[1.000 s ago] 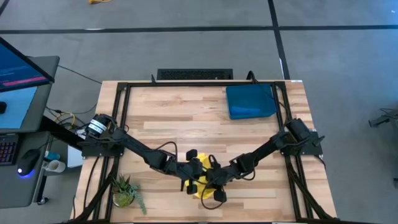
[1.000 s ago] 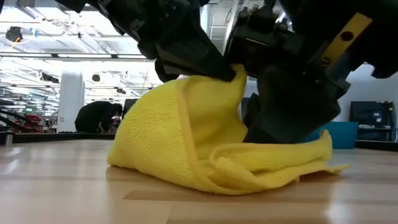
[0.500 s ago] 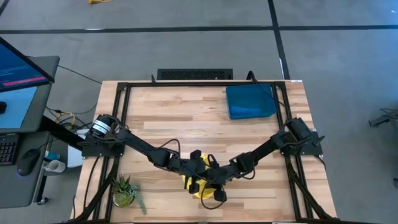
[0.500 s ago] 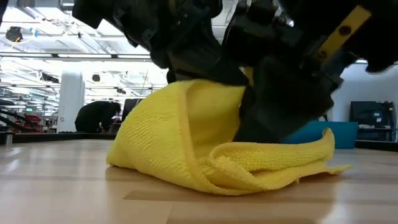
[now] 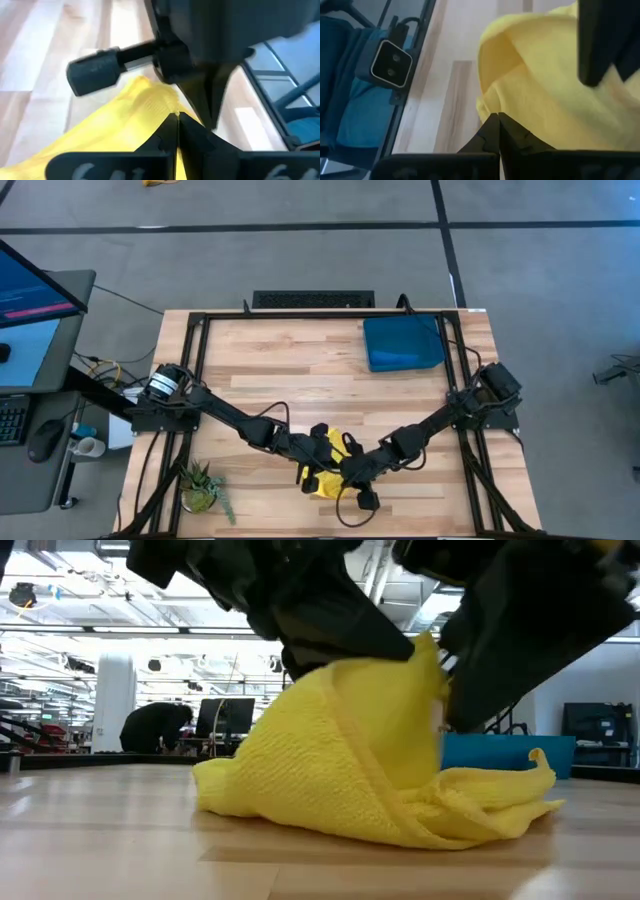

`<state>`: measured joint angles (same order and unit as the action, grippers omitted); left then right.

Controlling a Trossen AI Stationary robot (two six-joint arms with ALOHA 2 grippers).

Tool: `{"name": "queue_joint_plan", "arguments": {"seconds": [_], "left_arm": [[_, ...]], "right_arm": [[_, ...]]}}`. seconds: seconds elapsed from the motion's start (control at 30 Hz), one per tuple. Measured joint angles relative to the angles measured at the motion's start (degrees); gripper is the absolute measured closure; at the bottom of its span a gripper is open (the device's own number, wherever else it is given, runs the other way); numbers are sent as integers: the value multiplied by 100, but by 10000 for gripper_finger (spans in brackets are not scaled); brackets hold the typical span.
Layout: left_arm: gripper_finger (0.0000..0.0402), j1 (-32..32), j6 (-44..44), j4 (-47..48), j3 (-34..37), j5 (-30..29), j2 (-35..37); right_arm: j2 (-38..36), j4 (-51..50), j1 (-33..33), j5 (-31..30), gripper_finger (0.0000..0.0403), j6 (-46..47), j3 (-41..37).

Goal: Roll microfiber towels into tight, uniform cylinder then place into a basket
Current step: Roll the yellow microfiber cloth

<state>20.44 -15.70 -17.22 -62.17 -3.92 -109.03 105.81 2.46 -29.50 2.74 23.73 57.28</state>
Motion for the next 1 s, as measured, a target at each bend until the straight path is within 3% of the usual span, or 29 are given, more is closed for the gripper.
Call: {"name": "queue_joint_plan", "arguments": {"seconds": [0.2, 0.53, 0.67, 0.77, 0.87, 1.0], "left_arm": [[386, -10, 222, -26, -2, 224, 7], [266, -64, 274, -4, 3, 464, 37], [238, -176, 241, 564, 7, 956, 404], [233, -184, 186, 1431, 4, 769, 731], [234, -109, 185, 2158, 7, 346, 905], [239, -16, 17, 2315, 128, -267, 799]], "right_arm": [[-145, -213, -47, -2, 383, 56, 0], [-169, -483, -80, 17, 384, 179, -7], [-256, -705, -221, 65, 383, 320, -13], [-447, -894, -413, 32, 386, 472, -7], [-701, -935, -615, -407, 388, 359, -15], [-835, -637, -688, -1653, 386, 76, -9]]}}
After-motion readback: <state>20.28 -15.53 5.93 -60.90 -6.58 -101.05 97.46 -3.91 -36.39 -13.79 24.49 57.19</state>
